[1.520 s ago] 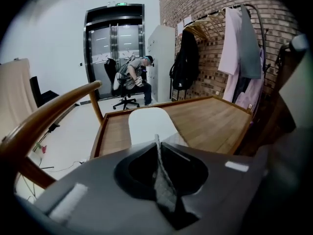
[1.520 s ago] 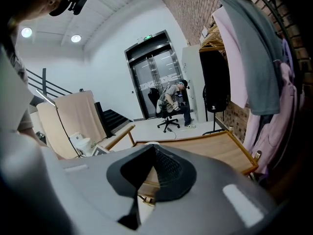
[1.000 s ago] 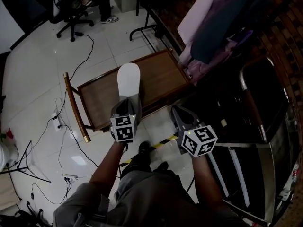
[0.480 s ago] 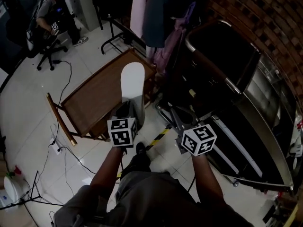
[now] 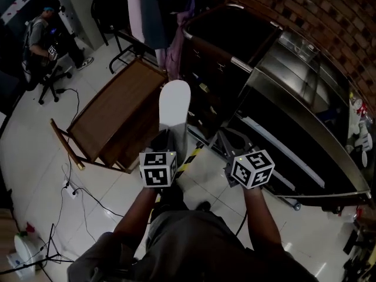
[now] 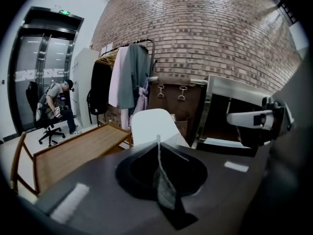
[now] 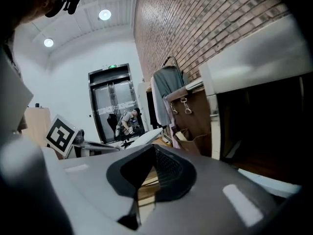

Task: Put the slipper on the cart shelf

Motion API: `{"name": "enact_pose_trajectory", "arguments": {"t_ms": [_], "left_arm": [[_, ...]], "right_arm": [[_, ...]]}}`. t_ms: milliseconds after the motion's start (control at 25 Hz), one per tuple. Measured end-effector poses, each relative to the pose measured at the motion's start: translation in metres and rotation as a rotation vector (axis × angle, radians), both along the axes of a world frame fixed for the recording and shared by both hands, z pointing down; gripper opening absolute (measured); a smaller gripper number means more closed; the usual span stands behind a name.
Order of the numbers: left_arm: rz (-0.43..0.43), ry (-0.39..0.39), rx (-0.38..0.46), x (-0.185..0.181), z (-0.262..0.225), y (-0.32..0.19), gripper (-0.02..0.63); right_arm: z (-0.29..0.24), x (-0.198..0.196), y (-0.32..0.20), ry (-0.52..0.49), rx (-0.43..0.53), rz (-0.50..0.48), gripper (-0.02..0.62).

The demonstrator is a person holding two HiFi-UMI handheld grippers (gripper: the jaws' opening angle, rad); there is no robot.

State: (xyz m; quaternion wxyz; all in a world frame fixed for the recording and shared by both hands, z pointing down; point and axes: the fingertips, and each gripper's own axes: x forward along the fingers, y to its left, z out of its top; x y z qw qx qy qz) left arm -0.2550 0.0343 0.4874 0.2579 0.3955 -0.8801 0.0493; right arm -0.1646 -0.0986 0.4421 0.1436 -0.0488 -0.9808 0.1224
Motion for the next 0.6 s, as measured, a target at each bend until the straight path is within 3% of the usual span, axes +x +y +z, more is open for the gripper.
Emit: {"name": "enact_pose_trajectory", "arguments": {"t_ms": [360, 600], "left_arm": [[0.236, 0.021, -0.032, 0.12, 0.012, -0.064, 0.018], [0.426, 0.028, -0.039, 0.188, 0.019, -0.133, 0.018]], "right_arm": [[-0.004, 0.114, -0.045, -0.028, -0.006, 0.178, 0.0], [-0.007, 0.197, -0.085, -0.037, 0.003, 0.339, 0.0]]}}
